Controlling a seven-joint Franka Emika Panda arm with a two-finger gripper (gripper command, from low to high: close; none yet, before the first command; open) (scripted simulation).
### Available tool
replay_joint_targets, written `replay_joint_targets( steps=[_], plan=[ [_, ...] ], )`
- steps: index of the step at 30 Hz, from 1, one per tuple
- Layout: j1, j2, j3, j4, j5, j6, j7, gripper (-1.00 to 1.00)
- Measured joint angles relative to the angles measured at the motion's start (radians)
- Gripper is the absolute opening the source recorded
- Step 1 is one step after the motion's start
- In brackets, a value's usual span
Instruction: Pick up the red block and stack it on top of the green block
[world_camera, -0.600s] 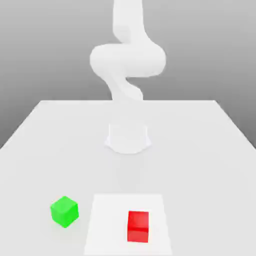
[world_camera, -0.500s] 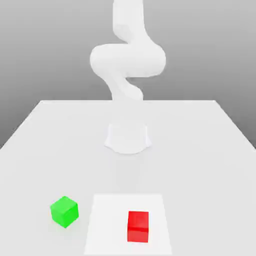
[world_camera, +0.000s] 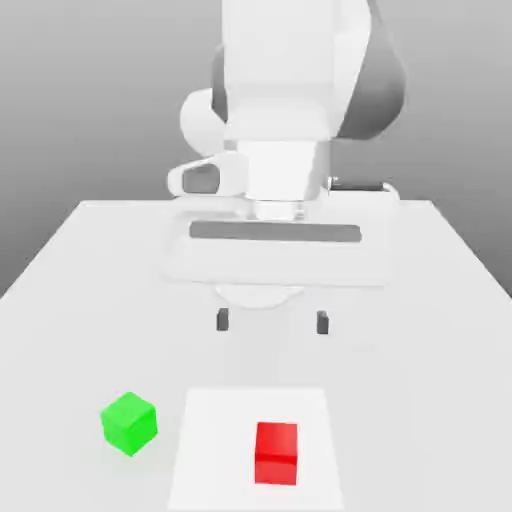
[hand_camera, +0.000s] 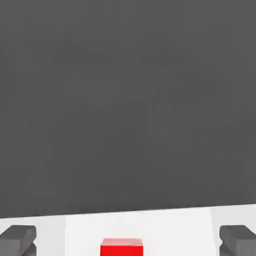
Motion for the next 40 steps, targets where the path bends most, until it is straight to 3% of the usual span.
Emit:
replay_joint_targets(
  steps=[5, 10, 11, 18, 24, 30, 32, 36, 37, 40],
  plan=[
    [0.008, 0.181, 0.003, -0.049, 0.007, 0.089, 0.015, 0.0],
    [0.023, 0.362, -0.018, -0.031, -0.017, 0.235, 0.034, 0.0],
    [0.026, 0.381, -0.021, -0.028, -0.019, 0.251, 0.036, -1.0],
    [0.024, 0.377, -0.019, -0.029, -0.021, 0.248, 0.038, -1.0],
    [-0.001, 0.188, -0.016, -0.061, 0.011, 0.092, 0.006, -1.0],
    [-0.276, 0.038, -0.164, -0.135, 0.022, 0.015, -0.101, -1.0],
    [-0.41, 0.06, -0.152, -0.143, 0.033, 0.045, -0.124, -1.0],
    [-0.372, 0.188, -0.088, -0.141, 0.044, 0.171, -0.136, -1.0],
    [-0.375, 0.21, -0.083, -0.14, 0.042, 0.191, -0.135, 1.0],
    [-0.375, 0.21, -0.083, -0.14, 0.042, 0.191, -0.135, 1.0]
  ],
)
